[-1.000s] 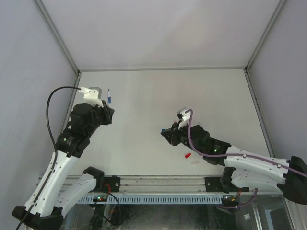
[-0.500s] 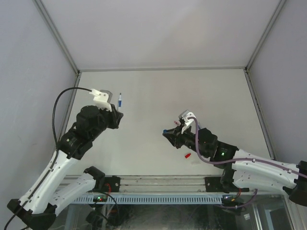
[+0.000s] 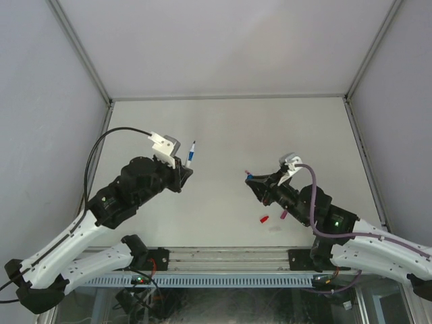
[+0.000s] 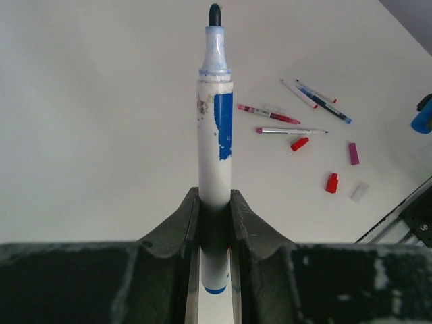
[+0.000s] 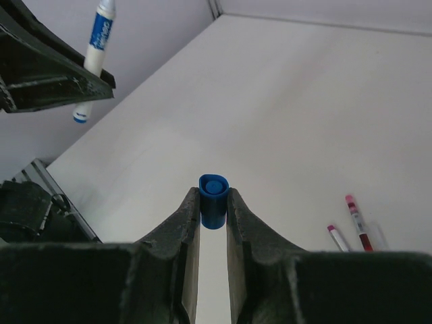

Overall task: Insert the pens into the pen caps
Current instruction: Insert the pen cap onto the pen.

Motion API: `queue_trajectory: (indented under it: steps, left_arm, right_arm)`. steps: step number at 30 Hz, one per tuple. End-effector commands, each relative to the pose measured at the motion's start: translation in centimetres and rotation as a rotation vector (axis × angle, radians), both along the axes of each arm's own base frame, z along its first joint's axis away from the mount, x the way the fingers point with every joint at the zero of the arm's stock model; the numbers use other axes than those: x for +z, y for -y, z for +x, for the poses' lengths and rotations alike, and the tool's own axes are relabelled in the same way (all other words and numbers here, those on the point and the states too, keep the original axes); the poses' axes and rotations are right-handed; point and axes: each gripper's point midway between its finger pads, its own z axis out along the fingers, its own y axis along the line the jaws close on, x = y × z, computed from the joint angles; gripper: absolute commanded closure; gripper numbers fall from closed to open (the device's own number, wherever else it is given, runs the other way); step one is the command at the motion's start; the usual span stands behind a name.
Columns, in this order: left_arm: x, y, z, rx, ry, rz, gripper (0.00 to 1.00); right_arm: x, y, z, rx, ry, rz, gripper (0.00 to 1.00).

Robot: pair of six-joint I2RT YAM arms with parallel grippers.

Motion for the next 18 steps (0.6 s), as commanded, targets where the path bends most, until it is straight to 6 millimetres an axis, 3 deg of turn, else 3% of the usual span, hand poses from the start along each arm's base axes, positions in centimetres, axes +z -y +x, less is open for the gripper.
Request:
queue_trajectory:
  steps: [1,7,10,18]
  left_arm:
    - [6.7,0.8,0.9,0.006,0.138,-0.136,1.0]
    - [9.3,2.1,1.7,-0.035,0.193,-0.14,1.0]
    - [11.6,2.6,2.5,-0.018,0.248,-0.192,1.0]
    - [14.4,3.7,4.7,0.043,0.284,-0.287,1.0]
  right_arm:
    - [3.9,1.3,0.9,-0.043,0.086,0.111,1.0]
    - [6.4,1.6,2.4,0.061,0.087,0.241,1.0]
    - [7.7,1.4,3.2,0.143,0.079,0.319,1.0]
    - [9.7,1.6,4.2,0.122,0.12,0.349,1.0]
